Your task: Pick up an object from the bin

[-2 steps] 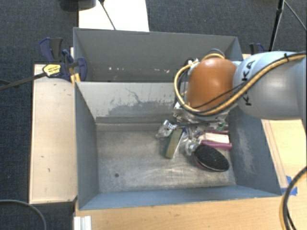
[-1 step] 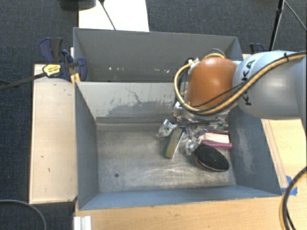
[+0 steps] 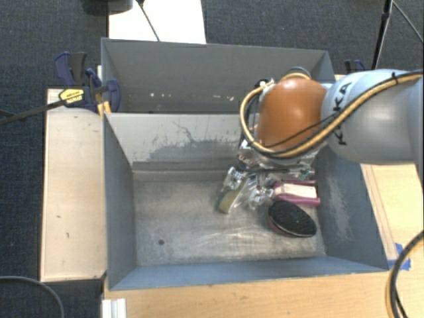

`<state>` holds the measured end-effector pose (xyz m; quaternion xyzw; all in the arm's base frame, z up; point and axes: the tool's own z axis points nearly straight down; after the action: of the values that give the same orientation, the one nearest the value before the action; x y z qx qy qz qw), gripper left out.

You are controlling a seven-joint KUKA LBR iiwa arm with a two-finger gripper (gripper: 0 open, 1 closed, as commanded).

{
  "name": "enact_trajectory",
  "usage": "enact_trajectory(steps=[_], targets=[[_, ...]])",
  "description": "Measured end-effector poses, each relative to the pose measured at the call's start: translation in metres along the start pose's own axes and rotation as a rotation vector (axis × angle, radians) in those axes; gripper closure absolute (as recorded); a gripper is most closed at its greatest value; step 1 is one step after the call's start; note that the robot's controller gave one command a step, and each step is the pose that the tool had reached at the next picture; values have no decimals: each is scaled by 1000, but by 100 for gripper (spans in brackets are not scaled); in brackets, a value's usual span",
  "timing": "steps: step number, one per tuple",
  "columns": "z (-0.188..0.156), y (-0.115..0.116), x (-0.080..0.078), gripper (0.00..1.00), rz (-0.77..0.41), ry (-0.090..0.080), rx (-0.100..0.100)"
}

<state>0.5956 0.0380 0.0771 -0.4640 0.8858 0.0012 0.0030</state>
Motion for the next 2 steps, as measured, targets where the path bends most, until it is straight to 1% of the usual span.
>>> enact_trajectory(steps=[1, 2], targets=[[-2, 0, 0, 100, 7, 3, -1], [-47, -1, -2, 100, 16, -1, 5]])
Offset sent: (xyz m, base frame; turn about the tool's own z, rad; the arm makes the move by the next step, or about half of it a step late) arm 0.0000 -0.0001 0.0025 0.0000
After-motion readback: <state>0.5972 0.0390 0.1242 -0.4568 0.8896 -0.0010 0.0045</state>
